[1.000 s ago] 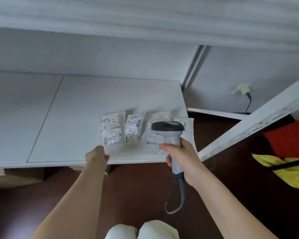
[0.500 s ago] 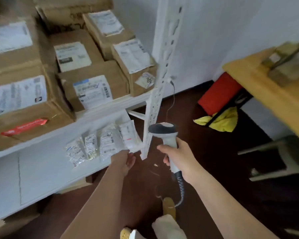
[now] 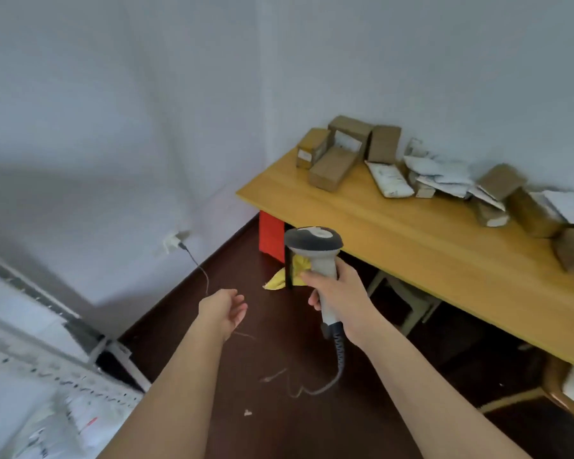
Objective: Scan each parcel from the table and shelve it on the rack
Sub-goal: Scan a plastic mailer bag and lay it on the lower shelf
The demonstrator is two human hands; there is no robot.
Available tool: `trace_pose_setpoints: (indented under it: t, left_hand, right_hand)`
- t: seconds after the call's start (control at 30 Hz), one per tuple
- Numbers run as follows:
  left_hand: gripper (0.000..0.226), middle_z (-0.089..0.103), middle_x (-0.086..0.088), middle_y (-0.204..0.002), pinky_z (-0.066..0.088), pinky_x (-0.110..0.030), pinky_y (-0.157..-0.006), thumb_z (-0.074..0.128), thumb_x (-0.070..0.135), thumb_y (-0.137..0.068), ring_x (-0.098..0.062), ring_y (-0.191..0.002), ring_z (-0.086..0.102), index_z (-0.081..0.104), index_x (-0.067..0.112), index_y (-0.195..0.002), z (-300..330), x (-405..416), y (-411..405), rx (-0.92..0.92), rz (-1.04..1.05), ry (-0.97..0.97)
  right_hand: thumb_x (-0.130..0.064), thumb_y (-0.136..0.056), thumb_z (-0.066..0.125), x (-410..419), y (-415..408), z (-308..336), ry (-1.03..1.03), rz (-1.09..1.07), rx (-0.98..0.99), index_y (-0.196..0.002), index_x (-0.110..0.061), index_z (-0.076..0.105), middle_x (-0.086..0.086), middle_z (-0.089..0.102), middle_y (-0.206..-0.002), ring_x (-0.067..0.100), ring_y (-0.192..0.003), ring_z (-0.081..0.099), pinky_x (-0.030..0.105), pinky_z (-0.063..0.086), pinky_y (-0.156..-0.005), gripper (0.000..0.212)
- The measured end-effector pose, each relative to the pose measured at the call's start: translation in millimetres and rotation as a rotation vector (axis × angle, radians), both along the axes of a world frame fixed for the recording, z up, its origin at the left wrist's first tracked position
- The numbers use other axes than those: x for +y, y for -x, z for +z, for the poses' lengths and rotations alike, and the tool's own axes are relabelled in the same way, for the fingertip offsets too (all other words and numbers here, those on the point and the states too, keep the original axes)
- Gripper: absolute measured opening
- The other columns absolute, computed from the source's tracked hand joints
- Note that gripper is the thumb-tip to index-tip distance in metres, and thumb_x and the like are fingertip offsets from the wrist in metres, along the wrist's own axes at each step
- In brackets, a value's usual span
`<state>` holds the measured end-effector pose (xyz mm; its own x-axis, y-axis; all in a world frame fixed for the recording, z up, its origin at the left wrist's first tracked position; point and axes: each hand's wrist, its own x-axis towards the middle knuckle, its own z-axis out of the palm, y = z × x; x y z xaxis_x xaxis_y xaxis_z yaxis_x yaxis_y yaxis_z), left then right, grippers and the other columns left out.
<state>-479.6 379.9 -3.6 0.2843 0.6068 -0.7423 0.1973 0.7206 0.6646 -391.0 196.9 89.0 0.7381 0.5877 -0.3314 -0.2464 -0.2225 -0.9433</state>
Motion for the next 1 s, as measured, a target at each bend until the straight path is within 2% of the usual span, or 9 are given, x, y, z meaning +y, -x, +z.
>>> trace_pose_setpoints:
  t: [0.1,0.2,0.27,0.33,0.53,0.67,0.8,0.9,1.0]
  left_hand:
    - [0.010,0.060,-0.011,-0.082,0.049,-0.028,-0.062,0.052,0.003,-0.096,-0.022,-0.070,0.057,0.057,0.003,-0.104,15,-40,-88,-0.044,-0.148,0.031]
    - [0.005,0.063,-0.012,-0.091,0.050,-0.029,-0.062,0.055,0.002,-0.095,-0.023,-0.076,0.059,0.059,0.003,-0.098,27,-66,-159,-0.049,-0.297,0.026]
    - [0.012,0.064,-0.013,-0.097,0.051,-0.029,-0.062,0.056,0.002,-0.094,-0.024,-0.078,0.060,0.060,0.003,-0.105,29,-71,-193,-0.036,-0.343,-0.006]
    - [0.018,0.064,-0.010,-0.093,0.051,-0.030,-0.063,0.055,0.006,-0.096,-0.023,-0.079,0.060,0.059,0.004,-0.113,24,-77,-245,-0.011,-0.382,-0.032]
    - [0.016,0.061,-0.008,-0.085,0.048,-0.029,-0.057,0.048,0.011,-0.101,-0.022,-0.072,0.058,0.057,0.006,-0.113,-10,-82,-372,0.067,-0.472,-0.027]
    - [0.015,0.057,-0.008,-0.080,0.048,-0.028,-0.056,0.047,0.009,-0.100,-0.022,-0.065,0.054,0.053,0.007,-0.114,-41,-83,-471,0.051,-0.504,-0.017]
    - [0.016,0.052,-0.010,-0.084,0.048,-0.029,-0.056,0.050,0.012,-0.100,-0.022,-0.065,0.053,0.047,0.007,-0.115,-63,-83,-556,0.092,-0.489,0.057]
    - [0.040,0.054,-0.013,-0.105,0.050,-0.030,-0.057,0.061,0.021,-0.095,-0.024,-0.078,0.055,0.047,0.002,-0.127,-83,-75,-610,0.134,-0.435,0.051]
    - [0.056,0.049,-0.010,-0.113,0.055,-0.040,-0.076,0.067,0.030,-0.091,-0.028,-0.097,0.054,0.041,0.006,-0.135,-100,-69,-647,0.146,-0.371,0.074]
  right_hand:
    - [-0.012,-0.094,0.064,-41,-77,14,-0.023,-0.074,-0.019,-0.104,-0.019,0.054,0.008,0.057,-0.086,0.011,-0.047,0.050,0.023,0.044,-0.049,0.016]
    - [-0.015,-0.093,0.065,-70,-140,25,-0.040,-0.146,-0.033,-0.108,-0.024,0.054,0.015,0.062,-0.102,0.012,-0.049,0.049,0.025,0.044,-0.051,0.020]
    - [-0.014,-0.093,0.065,-80,-167,29,-0.063,-0.196,-0.041,-0.110,-0.023,0.055,0.016,0.065,-0.112,0.012,-0.050,0.050,0.026,0.045,-0.052,0.022]
    - [-0.014,-0.094,0.065,-94,-210,23,-0.083,-0.251,-0.024,-0.112,-0.023,0.055,0.015,0.066,-0.115,0.012,-0.051,0.050,0.027,0.046,-0.053,0.022]
    - [-0.015,-0.094,0.064,-99,-308,-3,-0.035,-0.336,0.006,-0.110,-0.023,0.055,0.014,0.066,-0.113,0.011,-0.051,0.052,0.028,0.048,-0.056,0.020]
    - [-0.017,-0.093,0.065,-94,-385,-22,0.029,-0.409,0.018,-0.115,-0.016,0.058,0.013,0.067,-0.097,0.009,-0.051,0.053,0.028,0.048,-0.056,0.023]
    - [-0.015,-0.092,0.066,-87,-454,-35,0.093,-0.437,0.063,-0.112,-0.016,0.057,0.018,0.067,-0.112,0.008,-0.050,0.052,0.029,0.048,-0.057,0.022]
    - [-0.017,-0.091,0.067,-79,-498,-51,0.135,-0.453,0.100,-0.109,-0.018,0.059,0.022,0.067,-0.109,0.009,-0.053,0.054,0.031,0.049,-0.062,0.019]
    - [-0.018,-0.092,0.067,-69,-528,-68,0.166,-0.448,0.140,-0.109,-0.014,0.059,0.023,0.065,-0.087,0.011,-0.052,0.053,0.031,0.048,-0.059,0.019]
